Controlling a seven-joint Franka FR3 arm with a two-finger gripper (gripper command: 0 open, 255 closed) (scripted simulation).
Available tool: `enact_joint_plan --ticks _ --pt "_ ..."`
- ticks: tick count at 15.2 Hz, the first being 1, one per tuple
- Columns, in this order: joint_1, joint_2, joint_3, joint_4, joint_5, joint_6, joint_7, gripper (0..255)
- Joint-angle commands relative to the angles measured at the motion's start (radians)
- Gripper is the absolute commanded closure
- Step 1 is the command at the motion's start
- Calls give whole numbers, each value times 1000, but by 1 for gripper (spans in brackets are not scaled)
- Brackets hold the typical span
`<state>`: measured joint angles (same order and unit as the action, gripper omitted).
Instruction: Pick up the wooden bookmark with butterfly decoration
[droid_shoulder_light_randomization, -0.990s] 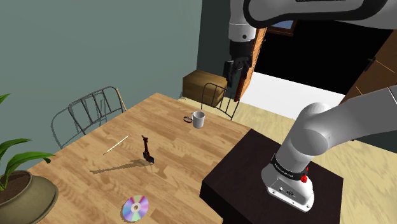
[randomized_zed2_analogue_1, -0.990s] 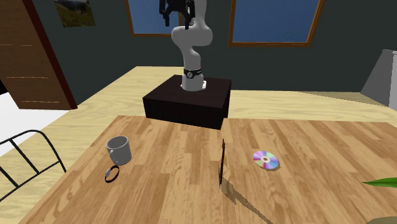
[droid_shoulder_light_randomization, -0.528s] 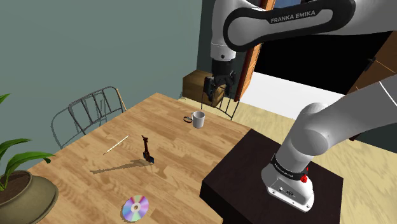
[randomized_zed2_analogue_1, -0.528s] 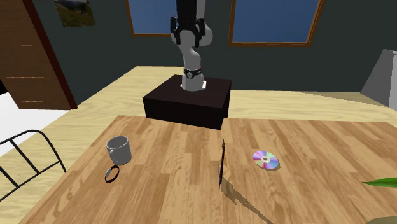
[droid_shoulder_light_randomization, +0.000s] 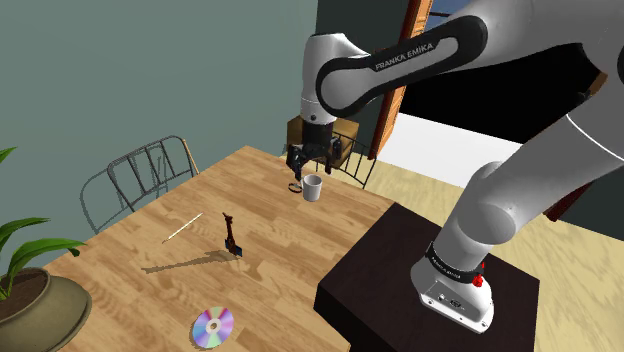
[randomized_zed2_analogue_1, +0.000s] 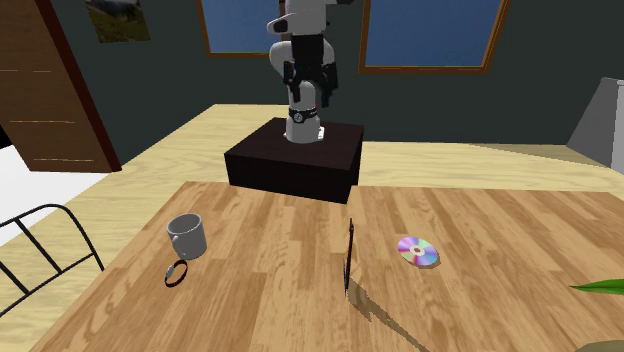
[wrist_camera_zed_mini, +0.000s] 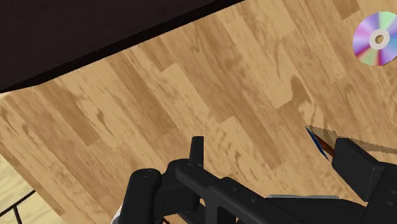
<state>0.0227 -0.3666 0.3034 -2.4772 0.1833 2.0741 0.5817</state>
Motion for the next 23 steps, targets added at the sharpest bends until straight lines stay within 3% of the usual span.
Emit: enact_joint_plan --ticks 1,6,11,23 --pt "-1 68 24 15 12 71 52 0" --pt "-5 255 70 78 5 232 180 0" --pt "3 454 90 176 -45 368 320 0" --pt "125 912 2 550 -164 552 605 0"
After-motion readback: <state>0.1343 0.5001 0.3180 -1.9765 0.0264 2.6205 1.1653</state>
